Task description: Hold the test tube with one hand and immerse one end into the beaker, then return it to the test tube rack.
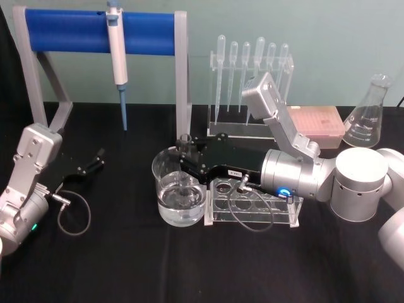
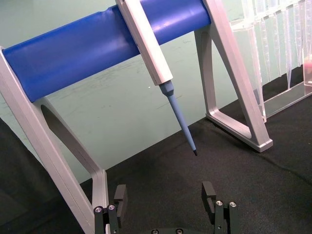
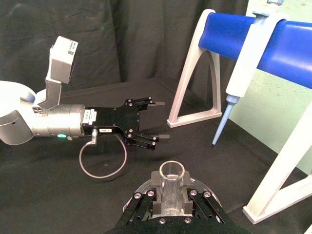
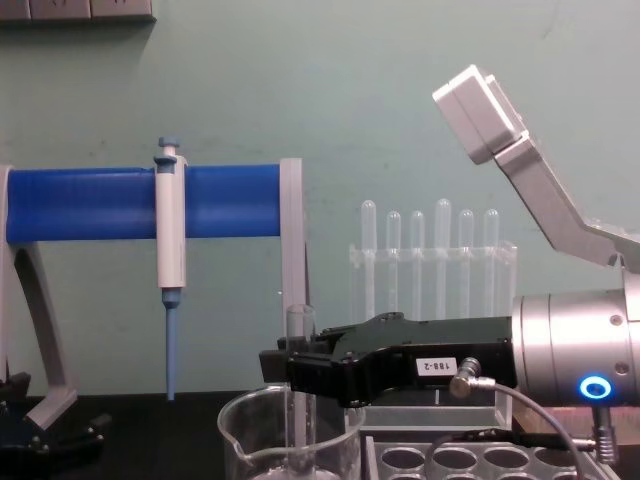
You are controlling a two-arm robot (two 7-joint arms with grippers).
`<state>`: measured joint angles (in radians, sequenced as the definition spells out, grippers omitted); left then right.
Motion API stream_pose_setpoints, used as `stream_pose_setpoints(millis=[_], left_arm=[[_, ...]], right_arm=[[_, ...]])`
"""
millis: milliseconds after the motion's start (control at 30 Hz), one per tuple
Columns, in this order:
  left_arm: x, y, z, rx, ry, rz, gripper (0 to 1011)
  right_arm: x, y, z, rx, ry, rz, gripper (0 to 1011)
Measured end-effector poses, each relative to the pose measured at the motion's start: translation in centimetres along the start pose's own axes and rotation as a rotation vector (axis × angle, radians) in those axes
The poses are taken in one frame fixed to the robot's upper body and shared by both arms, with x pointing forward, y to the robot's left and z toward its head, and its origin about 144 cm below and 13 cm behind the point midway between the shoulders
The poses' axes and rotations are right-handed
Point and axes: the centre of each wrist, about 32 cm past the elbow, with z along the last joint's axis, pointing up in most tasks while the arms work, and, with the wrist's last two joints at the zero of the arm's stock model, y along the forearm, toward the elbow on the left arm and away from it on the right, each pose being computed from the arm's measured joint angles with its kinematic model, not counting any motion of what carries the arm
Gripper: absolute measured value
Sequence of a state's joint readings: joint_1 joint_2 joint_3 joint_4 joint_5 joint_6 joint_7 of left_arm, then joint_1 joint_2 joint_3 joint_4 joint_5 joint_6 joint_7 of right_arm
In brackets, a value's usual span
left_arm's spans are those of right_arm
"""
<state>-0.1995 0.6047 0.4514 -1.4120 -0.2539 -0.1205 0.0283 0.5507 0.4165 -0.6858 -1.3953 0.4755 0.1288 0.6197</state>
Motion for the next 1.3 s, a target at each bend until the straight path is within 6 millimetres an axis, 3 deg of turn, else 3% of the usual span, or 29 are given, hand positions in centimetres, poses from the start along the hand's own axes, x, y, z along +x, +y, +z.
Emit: stream_pose_setpoints(millis=[1300], left_arm=[[0.0,0.0,0.0,0.0,0.0,0.0,1000]], right_arm=[[0.0,0.0,0.0,0.0,0.0,0.0,226]])
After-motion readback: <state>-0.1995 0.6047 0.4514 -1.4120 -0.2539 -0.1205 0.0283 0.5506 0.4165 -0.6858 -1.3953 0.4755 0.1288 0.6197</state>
